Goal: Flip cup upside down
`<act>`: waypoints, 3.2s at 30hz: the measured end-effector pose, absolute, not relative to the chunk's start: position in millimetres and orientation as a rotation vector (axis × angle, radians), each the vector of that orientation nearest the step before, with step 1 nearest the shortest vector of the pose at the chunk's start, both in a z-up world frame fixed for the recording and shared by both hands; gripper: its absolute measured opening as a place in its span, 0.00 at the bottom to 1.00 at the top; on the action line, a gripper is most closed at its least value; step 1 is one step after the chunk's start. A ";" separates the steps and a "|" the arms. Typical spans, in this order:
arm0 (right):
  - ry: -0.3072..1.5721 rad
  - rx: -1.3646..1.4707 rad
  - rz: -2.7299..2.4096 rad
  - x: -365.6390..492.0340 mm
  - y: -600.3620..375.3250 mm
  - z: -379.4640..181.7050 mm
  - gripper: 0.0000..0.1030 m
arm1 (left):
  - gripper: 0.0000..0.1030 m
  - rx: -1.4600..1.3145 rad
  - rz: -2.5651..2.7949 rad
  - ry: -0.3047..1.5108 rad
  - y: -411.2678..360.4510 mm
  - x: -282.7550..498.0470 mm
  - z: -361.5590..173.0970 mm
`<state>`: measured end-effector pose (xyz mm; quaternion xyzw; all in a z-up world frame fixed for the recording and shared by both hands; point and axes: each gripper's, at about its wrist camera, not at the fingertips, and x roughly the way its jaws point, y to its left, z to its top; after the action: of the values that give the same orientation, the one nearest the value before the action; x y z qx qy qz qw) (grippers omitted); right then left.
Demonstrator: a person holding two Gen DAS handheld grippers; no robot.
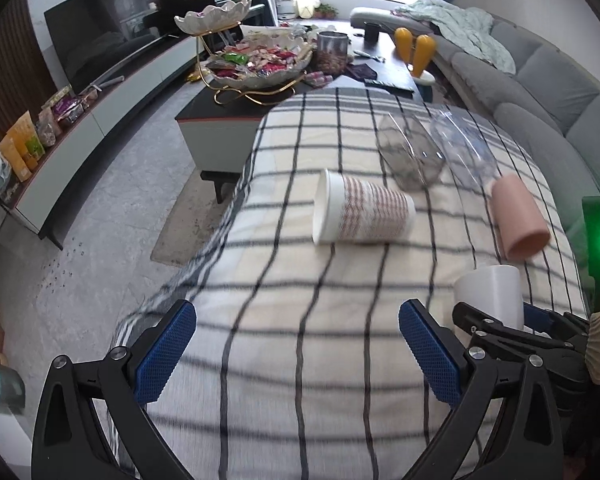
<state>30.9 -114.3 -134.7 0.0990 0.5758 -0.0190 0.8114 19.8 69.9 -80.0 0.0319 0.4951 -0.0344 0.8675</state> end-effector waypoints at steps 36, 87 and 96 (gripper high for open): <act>1.040 0.246 -0.077 -8.7 -132.3 -83.7 0.82 | 1.00 0.067 -0.061 0.968 62.5 -18.3 -65.1; 0.966 0.280 -0.331 -72.2 -234.6 -83.9 0.83 | 0.64 0.146 -0.324 0.981 -43.0 -18.4 -161.0; 0.958 0.446 -0.336 -65.0 -254.2 -64.3 0.83 | 0.64 0.275 -0.407 1.260 -63.2 6.0 -133.4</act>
<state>-65.0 -254.2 -64.3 0.2118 0.4549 -0.1593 0.8502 6.0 -63.2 -133.4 0.1272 0.5831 -0.1881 0.7800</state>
